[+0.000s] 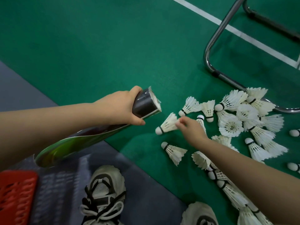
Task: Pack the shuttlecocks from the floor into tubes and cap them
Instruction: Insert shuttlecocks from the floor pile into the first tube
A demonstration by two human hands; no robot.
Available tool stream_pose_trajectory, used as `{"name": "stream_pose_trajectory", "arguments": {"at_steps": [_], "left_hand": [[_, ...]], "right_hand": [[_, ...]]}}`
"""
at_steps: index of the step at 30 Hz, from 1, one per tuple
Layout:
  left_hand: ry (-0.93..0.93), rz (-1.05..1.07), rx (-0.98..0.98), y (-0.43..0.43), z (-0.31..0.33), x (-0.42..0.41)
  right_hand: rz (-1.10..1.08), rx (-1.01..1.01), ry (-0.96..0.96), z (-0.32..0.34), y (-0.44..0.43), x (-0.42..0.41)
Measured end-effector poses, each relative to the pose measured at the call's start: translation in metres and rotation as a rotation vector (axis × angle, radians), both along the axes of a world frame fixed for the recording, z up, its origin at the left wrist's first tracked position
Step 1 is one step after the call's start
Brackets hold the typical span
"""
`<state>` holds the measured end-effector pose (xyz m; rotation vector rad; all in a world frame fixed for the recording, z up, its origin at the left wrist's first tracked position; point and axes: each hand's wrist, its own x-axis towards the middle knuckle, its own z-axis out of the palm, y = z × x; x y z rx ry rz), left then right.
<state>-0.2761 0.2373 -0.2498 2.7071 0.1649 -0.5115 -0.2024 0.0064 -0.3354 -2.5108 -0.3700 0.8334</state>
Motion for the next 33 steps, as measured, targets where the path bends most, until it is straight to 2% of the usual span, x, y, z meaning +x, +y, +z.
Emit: {"name": "stream_pose_trajectory", "arguments": {"at_steps": [2,5,8,10,17,20,25,29,33], "left_hand": [[0.013,-0.001,-0.004,-0.002,-0.001,-0.001],[0.027,-0.020,0.004,-0.007,-0.001,-0.001],[0.031,-0.038,0.010,-0.014,0.001,0.001],[0.026,-0.046,0.007,-0.019,0.004,0.003],[-0.038,-0.097,0.006,-0.043,0.012,0.013],[-0.051,-0.116,-0.009,-0.051,0.015,0.018],[-0.053,-0.177,0.010,-0.067,0.019,0.023],[-0.040,-0.245,0.053,-0.077,0.018,0.022],[-0.021,-0.285,0.055,-0.087,0.017,0.024]], "right_hand": [[-0.218,0.229,0.003,0.014,-0.007,0.004],[-0.432,0.508,-0.107,0.037,-0.008,0.006],[-0.559,0.696,-0.215,0.060,-0.004,0.008],[-0.535,0.776,-0.228,0.073,-0.002,0.007],[-0.099,0.710,-0.072,0.087,0.002,-0.011],[-0.054,0.709,-0.002,0.091,-0.004,-0.010],[-0.017,0.769,0.304,0.099,-0.019,-0.009],[0.023,0.714,0.512,0.095,-0.029,-0.009],[0.050,0.662,0.567,0.085,-0.028,-0.013]]}}
